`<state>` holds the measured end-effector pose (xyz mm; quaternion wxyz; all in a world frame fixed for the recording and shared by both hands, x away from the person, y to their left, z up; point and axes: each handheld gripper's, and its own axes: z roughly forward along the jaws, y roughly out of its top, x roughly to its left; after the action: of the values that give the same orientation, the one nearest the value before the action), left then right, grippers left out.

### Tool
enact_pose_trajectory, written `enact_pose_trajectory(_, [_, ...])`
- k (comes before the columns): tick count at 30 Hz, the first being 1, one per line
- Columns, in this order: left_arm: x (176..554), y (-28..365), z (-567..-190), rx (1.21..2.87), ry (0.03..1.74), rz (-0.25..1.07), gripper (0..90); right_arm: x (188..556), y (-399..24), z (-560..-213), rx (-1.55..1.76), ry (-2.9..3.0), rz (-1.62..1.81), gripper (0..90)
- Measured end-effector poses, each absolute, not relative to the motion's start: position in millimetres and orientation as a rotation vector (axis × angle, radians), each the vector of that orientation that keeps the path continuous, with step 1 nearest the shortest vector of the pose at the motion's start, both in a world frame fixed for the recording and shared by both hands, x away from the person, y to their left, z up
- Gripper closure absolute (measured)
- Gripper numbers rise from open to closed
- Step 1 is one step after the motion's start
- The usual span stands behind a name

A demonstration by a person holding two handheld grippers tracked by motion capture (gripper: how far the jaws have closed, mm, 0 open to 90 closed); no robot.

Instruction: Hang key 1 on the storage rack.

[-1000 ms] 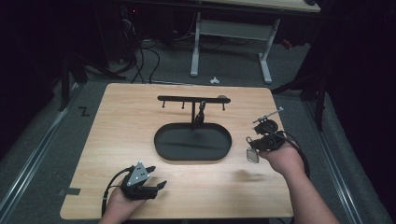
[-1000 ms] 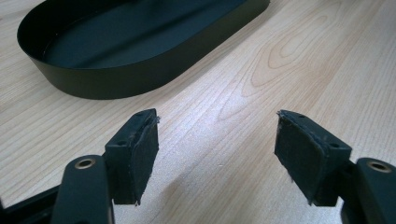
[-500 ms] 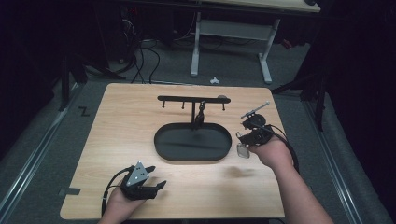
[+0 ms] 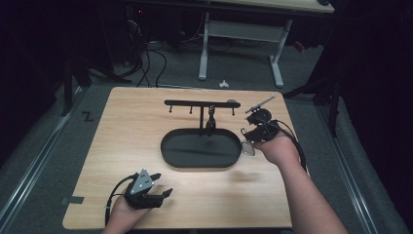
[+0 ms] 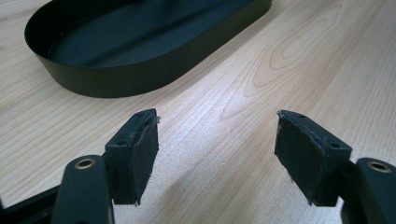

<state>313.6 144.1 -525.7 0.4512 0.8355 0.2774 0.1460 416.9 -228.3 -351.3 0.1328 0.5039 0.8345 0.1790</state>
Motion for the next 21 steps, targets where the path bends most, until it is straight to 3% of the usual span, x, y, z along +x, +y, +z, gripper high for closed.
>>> enact_pose_trajectory(21, [313.9,144.8,-525.8,2.068,0.685,0.356,30.7,434.7,-205.2,-322.4,1.402,2.407,0.585,84.2])
